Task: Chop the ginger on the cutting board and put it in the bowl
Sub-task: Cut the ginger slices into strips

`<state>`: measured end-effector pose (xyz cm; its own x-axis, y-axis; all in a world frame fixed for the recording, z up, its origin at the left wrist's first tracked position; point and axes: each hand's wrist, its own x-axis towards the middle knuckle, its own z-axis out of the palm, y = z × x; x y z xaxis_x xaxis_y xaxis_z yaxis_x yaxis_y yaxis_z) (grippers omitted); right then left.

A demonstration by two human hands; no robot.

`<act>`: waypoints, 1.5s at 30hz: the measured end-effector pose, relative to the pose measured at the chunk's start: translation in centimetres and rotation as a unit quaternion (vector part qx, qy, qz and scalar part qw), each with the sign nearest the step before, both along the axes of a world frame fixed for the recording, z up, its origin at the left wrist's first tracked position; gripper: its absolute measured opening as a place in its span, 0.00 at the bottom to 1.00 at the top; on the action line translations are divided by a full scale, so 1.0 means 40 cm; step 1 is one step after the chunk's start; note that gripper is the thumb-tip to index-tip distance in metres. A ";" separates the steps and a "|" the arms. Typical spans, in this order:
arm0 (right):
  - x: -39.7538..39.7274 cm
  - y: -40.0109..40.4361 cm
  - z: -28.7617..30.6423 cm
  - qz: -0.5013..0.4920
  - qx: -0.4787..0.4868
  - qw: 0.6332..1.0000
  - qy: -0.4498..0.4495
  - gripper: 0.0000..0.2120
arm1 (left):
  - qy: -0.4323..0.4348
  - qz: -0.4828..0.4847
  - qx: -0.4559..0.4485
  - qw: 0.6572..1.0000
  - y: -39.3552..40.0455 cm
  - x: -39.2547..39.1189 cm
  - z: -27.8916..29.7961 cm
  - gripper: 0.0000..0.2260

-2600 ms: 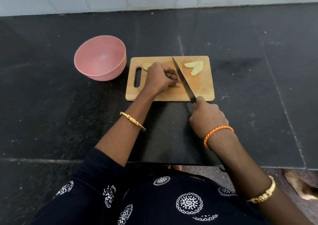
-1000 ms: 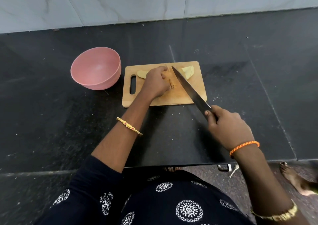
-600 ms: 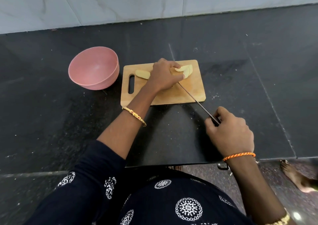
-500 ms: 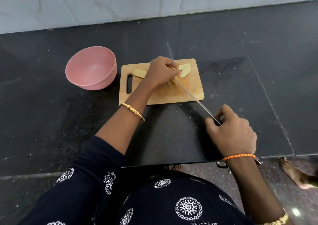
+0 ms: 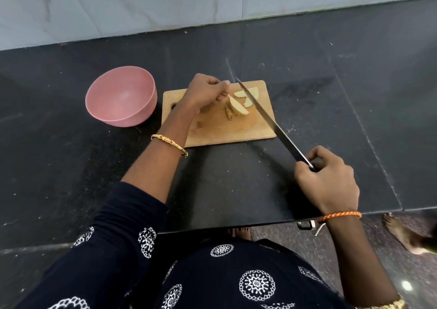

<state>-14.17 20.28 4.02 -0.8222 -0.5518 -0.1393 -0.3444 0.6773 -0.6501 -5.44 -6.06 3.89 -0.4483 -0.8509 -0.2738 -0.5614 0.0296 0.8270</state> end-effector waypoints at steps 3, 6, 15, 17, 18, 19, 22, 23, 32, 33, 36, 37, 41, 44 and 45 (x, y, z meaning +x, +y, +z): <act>-0.006 -0.021 0.005 -0.006 -0.019 1.000 -0.021 0.12 | -0.032 -0.052 -0.092 0.994 0.011 0.000 -0.002 0.08; -0.008 -0.069 0.008 0.000 -0.035 0.999 -0.041 0.11 | -0.068 -0.137 -0.160 0.975 0.021 -0.008 -0.004 0.10; -0.032 -0.235 0.004 0.036 -0.084 0.994 -0.055 0.12 | -0.207 -0.292 -0.260 0.897 0.020 -0.031 -0.011 0.15; -0.043 -0.256 0.004 0.040 -0.096 0.993 -0.062 0.11 | -0.153 -0.279 -0.231 0.919 0.009 -0.025 0.002 0.15; -0.049 -0.264 0.004 0.042 -0.105 0.991 -0.066 0.11 | -0.120 -0.267 -0.209 0.933 0.000 -0.021 0.011 0.15; -0.055 -0.272 0.005 0.043 -0.114 0.990 -0.069 0.11 | -0.085 -0.255 -0.185 0.945 -0.006 -0.017 0.023 0.15; -0.074 -0.288 0.007 0.039 -0.130 0.988 -0.072 0.10 | -0.022 -0.249 -0.141 0.958 -0.022 -0.010 0.047 0.13; -0.079 -0.291 0.008 0.038 -0.133 0.988 -0.074 0.09 | -0.024 -0.258 -0.135 0.956 -0.025 -0.008 0.049 0.12; -0.086 -0.293 -0.003 0.037 -0.174 0.976 -0.124 0.18 | -0.119 -0.333 -0.167 0.920 -0.039 -0.023 0.005 0.09; -0.088 -0.292 -0.004 0.039 -0.179 0.974 -0.129 0.19 | -0.116 -0.337 -0.165 0.920 -0.042 -0.024 0.003 0.09; -0.094 -0.289 -0.007 0.044 -0.195 0.967 -0.158 0.20 | -0.104 -0.333 -0.172 0.921 -0.048 -0.028 -0.003 0.09; -0.097 -0.288 -0.009 0.045 -0.198 0.965 -0.169 0.19 | -0.106 -0.339 -0.176 0.918 -0.051 -0.027 -0.004 0.10; -0.104 -0.283 -0.017 0.044 -0.181 0.961 -0.204 0.18 | -0.143 -0.378 -0.174 0.898 -0.060 -0.022 0.000 0.12; -0.101 -0.286 -0.022 0.053 -0.172 0.957 -0.229 0.17 | -0.176 -0.392 -0.201 0.880 -0.051 -0.032 0.005 0.13; -0.100 -0.288 -0.023 0.055 -0.171 0.956 -0.232 0.16 | -0.181 -0.394 -0.211 0.876 -0.045 -0.036 0.006 0.13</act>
<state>-18.19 8.77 3.10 -0.6501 -0.7100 -0.2707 -0.0217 0.3735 -0.9274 -6.89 -7.87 4.12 -0.8909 -0.3755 -0.2554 -0.4521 0.7865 0.4207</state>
